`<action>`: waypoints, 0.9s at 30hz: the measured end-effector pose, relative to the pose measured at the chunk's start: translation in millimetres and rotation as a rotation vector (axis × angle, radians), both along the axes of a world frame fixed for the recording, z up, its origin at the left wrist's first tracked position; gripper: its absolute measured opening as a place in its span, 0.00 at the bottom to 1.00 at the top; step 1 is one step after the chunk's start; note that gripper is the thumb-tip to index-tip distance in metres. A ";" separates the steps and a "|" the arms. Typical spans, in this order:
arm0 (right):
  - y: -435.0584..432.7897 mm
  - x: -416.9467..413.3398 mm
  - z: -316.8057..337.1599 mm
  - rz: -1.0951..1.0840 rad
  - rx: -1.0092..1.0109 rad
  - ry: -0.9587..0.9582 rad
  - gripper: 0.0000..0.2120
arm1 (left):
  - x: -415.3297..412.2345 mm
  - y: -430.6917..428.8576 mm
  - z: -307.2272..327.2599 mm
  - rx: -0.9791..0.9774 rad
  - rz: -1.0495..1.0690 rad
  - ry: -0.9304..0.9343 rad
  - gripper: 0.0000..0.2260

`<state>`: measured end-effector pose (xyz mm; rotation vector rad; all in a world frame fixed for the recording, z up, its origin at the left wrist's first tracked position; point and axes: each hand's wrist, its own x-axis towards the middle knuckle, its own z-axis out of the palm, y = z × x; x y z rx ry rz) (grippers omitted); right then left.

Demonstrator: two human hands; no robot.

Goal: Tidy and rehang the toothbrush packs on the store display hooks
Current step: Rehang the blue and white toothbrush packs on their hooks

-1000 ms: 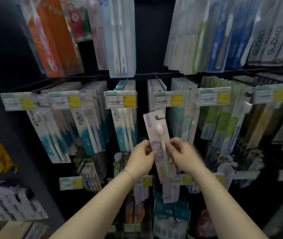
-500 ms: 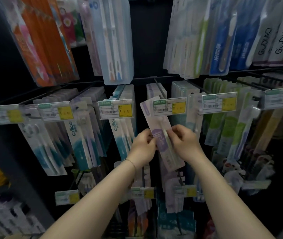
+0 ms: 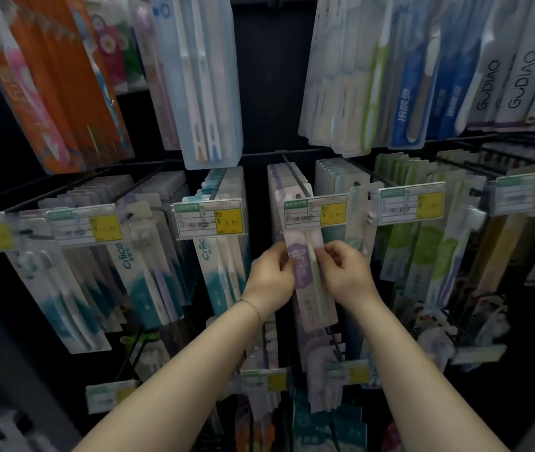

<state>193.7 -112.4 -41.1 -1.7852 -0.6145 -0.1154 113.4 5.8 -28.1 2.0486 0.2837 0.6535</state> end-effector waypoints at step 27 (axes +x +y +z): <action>-21.5 -30.3 -5.6 -0.144 -0.355 -0.008 0.09 | -15.5 -9.1 -19.8 0.159 0.115 0.073 0.10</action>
